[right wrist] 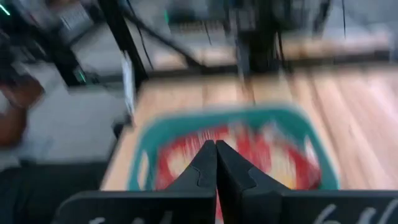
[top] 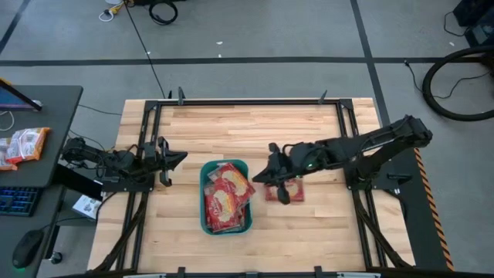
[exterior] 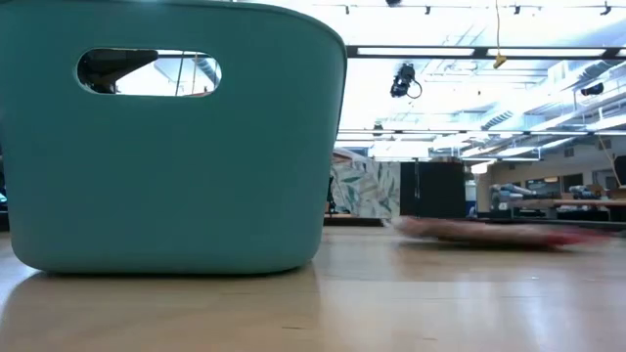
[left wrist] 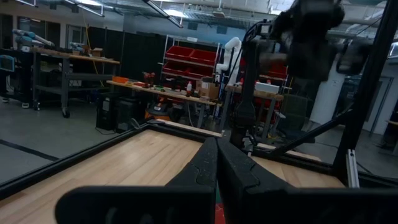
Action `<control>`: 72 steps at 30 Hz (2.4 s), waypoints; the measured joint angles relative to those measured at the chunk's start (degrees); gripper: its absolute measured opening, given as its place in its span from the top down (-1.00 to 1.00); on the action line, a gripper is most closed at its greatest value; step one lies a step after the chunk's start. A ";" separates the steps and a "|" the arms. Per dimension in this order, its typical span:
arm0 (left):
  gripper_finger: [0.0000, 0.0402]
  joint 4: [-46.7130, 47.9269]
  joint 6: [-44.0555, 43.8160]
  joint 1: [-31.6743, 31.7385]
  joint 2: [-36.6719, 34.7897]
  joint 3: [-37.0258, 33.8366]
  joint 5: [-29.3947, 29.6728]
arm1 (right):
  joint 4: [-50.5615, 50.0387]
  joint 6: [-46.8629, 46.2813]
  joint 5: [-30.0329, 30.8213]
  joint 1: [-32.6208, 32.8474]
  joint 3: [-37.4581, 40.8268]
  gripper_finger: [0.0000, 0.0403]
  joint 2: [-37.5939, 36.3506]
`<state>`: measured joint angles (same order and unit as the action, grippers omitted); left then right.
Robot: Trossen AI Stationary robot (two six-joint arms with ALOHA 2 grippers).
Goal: Sort popcorn bags into baskets
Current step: Put the red popcorn bag into the green bin
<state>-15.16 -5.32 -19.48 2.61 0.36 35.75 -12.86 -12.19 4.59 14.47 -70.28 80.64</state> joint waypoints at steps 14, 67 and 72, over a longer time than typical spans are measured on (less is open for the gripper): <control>0.97 -0.47 -0.01 0.02 0.72 0.02 0.02 | -32.07 -7.79 2.80 -1.94 0.09 0.57 10.46; 0.97 -0.43 -0.04 0.02 0.74 0.01 0.02 | -38.49 -9.82 -1.34 -10.22 20.67 0.96 11.49; 0.97 0.27 -4.45 0.00 1.14 0.02 -4.31 | -39.00 -9.96 -0.36 -9.58 17.37 0.98 8.45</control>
<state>-14.90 -9.77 -19.48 3.75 0.38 31.44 -51.87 -22.15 4.23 4.89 -52.92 89.09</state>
